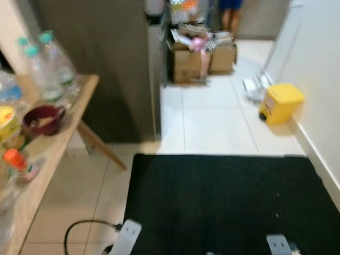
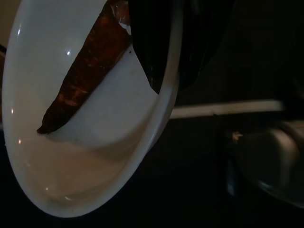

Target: Restocking fridge

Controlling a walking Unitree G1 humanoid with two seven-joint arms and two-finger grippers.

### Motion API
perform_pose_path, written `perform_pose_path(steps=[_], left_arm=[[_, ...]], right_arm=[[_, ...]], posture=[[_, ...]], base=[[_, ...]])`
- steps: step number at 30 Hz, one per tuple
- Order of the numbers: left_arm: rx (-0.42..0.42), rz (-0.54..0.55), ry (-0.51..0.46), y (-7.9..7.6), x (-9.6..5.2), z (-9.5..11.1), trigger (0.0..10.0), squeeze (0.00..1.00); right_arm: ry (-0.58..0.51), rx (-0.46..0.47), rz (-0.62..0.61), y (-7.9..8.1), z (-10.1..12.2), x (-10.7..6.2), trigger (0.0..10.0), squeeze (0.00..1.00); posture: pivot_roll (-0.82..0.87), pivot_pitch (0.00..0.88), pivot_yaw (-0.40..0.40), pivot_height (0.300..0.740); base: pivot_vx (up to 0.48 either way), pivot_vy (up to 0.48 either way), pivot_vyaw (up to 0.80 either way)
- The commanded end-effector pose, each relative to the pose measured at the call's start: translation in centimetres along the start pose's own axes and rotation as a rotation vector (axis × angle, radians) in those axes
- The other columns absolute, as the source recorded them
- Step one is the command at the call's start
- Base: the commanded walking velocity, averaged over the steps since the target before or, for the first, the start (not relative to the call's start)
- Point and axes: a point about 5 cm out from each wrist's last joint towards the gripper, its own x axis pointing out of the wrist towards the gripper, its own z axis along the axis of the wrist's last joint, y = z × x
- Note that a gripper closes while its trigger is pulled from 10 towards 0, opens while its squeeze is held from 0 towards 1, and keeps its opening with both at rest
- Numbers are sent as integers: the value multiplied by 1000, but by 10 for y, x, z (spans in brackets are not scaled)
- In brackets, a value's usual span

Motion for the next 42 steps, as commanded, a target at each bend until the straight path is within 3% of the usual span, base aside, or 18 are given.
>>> perform_pose_path(steps=[1, 5, 7, 9, 10, 12, 18, 22, 32, 42], left_arm=[[0, -2, 44, -3, -3, -15, 10000, 0], [-19, 20, 18, -1, -3, -12, 10000, 0], [-2, 8, 22, 0, -3, -12, 10000, 0], [9, 1, 21, 1, -3, -11, 10000, 0], [12, 3, 22, 3, -3, -11, 10000, 0], [-86, 34, 22, 12, -3, -11, 10000, 0], [-77, -26, 28, 2, -3, -13, 10000, 0], [-148, -19, 25, -1, -2, -9, 10000, 0], [-117, -62, 23, -2, -1, -6, 10000, 0], [-137, -51, 22, -1, -1, -6, 10000, 0]], right_arm=[[1, -14, -17, 0, 0, 0, 10000, 0], [-7, -15, -89, -12, -2, -1, 10000, 0], [-59, 42, -132, -20, 6, -2, 10000, 0], [-63, 29, -129, -20, 9, -2, 10000, 0], [-62, 13, -122, -19, 10, -2, 10000, 0], [-63, -32, -95, -13, 14, -1, 10000, 0], [-80, -52, -81, -9, 20, 0, 10000, 0], [-81, -71, -74, -9, 20, 0, 10000, 0], [-45, -56, -51, -1, 7, 0, 10000, 0], [-53, -126, -19, 8, 12, 1, 10000, 0]], posture=[[-40, 28, -14, 740], [-56, 43, -6, 740], [-52, 44, -28, 740], [-52, 39, -36, 740], [-47, 32, -47, 740], [-45, 26, -41, 740], [-70, 6, -33, 740], [-68, 0, -33, 740], [-59, 0, -22, 740], [-36, 0, -44, 740]], base=[[0, 0, -800], [0, 0, -800], [0, 0, -400], [0, 0, 0], [0, 0, 0], [0, 0, 0], [0, 0, 0], [0, 0, 0], [0, 0, -240], [0, 0, -640]])
